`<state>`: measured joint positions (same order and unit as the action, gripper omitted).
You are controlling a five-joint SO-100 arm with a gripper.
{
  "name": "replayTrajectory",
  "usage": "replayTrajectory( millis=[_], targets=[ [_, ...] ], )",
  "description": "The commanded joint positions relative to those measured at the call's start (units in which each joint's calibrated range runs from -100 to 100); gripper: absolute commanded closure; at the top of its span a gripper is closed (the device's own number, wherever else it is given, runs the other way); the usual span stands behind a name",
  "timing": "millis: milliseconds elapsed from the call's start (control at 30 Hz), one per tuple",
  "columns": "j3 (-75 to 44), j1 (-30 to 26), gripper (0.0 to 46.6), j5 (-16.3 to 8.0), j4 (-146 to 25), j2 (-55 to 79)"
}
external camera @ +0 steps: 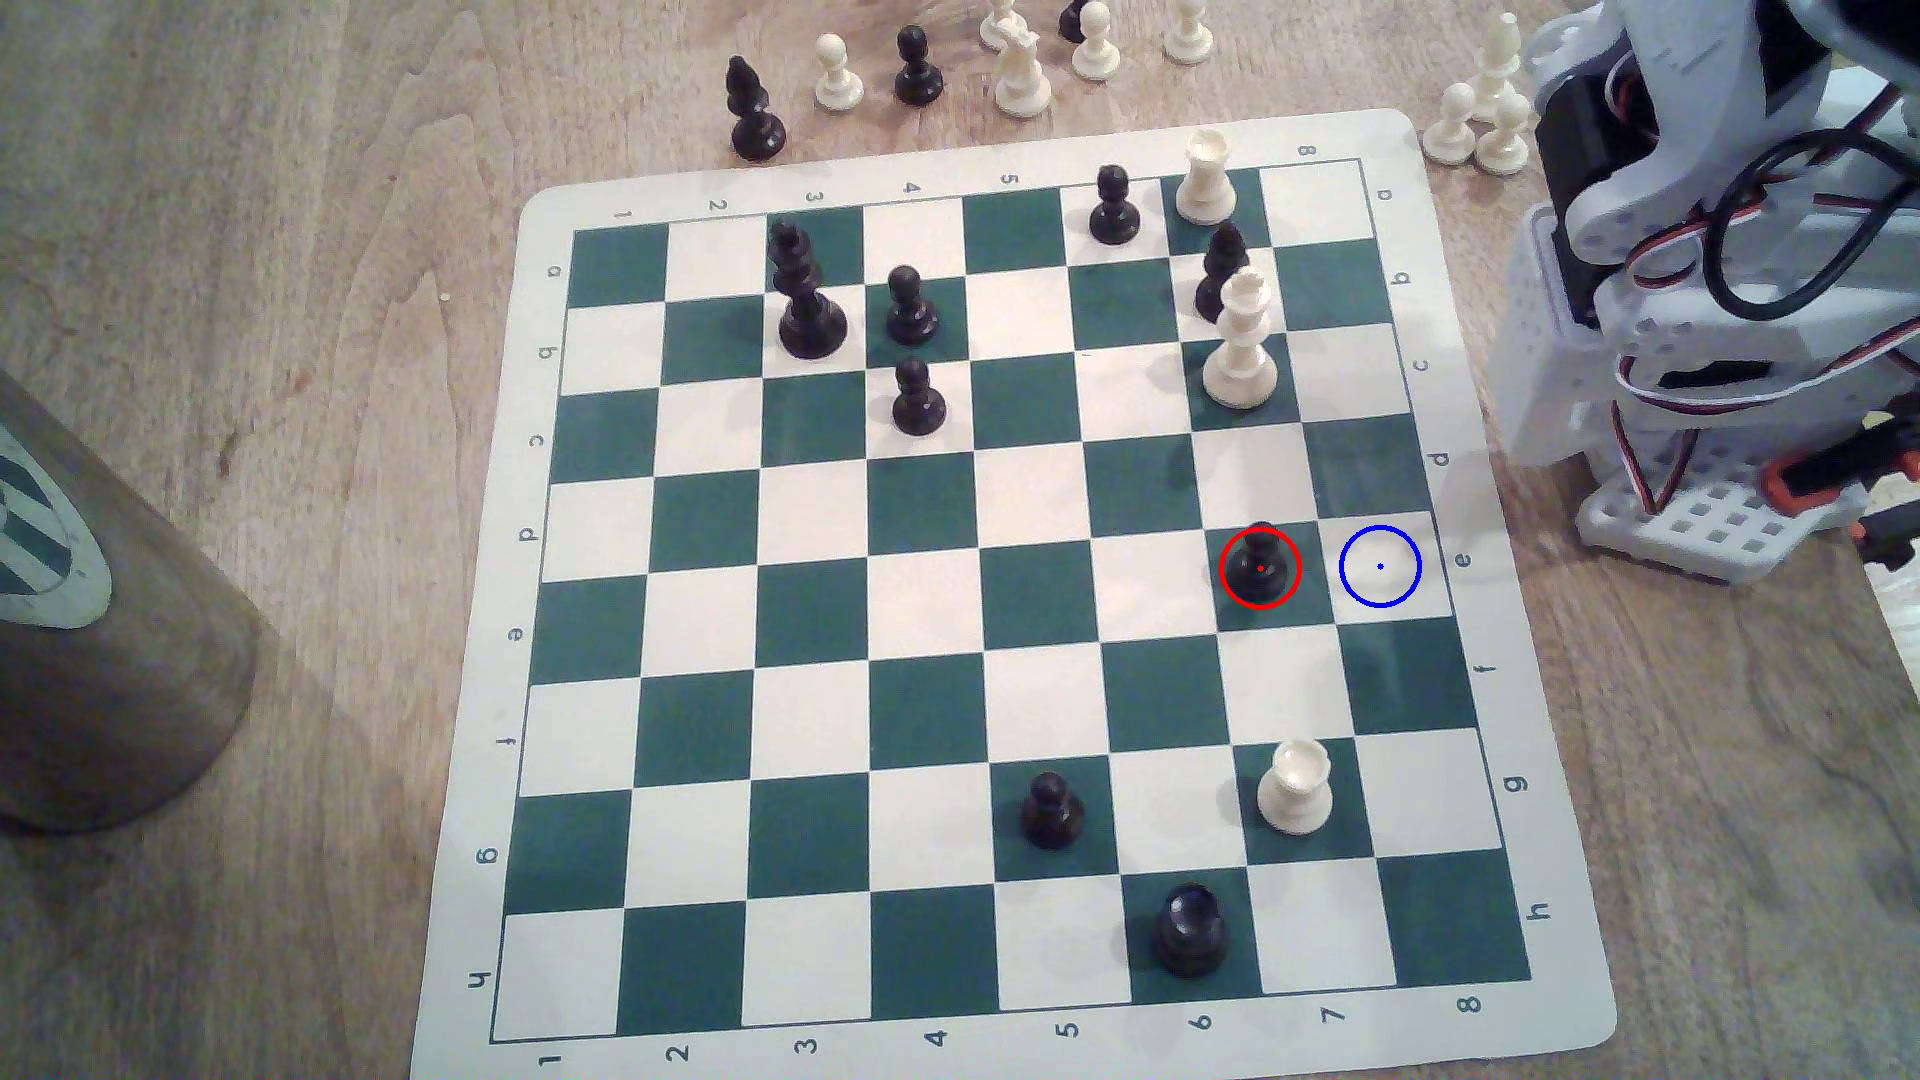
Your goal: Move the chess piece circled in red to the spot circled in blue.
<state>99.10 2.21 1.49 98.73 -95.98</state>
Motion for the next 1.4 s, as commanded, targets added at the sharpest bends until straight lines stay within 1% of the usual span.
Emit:
replayTrajectory(
  millis=[0, 233, 267, 400, 533, 600, 667, 733, 767, 800, 900, 967, 1000, 1100, 1133, 1167, 1200, 1233, 1267, 1300, 1367],
  targets=[
    [0.8, 0.5, 46.5, 0.2, 0.9, 0.1],
    [0.8, 0.1, 46.5, 0.2, -3.4, 0.1],
    [-0.3, 0.1, 46.5, 0.2, -7.5, 0.1],
    [-4.5, -0.2, 46.5, 0.2, -14.6, 0.1],
    [-13.2, -0.2, 46.5, 0.2, -27.2, 0.1],
    [-21.1, -0.3, 46.5, 0.2, -39.9, 0.1],
    [-25.8, -0.3, 46.5, 0.2, -47.9, 0.1],
    [-30.3, -0.5, 46.5, -0.6, -58.4, 0.2],
    [-32.6, -0.5, 46.5, -0.7, -65.2, 0.2],
    [-33.9, -0.5, 46.5, -0.7, -69.2, 0.2],
    [-35.6, -0.5, 46.4, -0.5, -69.7, 0.2],
    [-38.3, -0.2, 46.4, -0.3, -76.3, 0.2],
    [-41.0, -0.4, 46.4, -0.3, -84.3, 0.3],
    [-43.8, -0.2, 46.4, -0.2, -95.4, 0.3],
    [-46.5, -0.1, 46.4, -0.1, -104.5, 0.3],
    [-52.0, -1.9, 46.4, -0.4, -120.3, 1.1],
    [-53.0, -3.9, 46.4, -0.4, -125.1, 1.9],
    [-53.5, -4.3, 46.4, -0.5, -129.1, 2.3],
    [-52.9, -4.3, 46.4, -0.5, -131.8, 2.3],
    [-53.1, -4.0, 46.4, -1.0, -139.4, 3.1],
    [-53.4, -3.9, 46.4, -2.1, -146.6, 4.0]
  ],
)
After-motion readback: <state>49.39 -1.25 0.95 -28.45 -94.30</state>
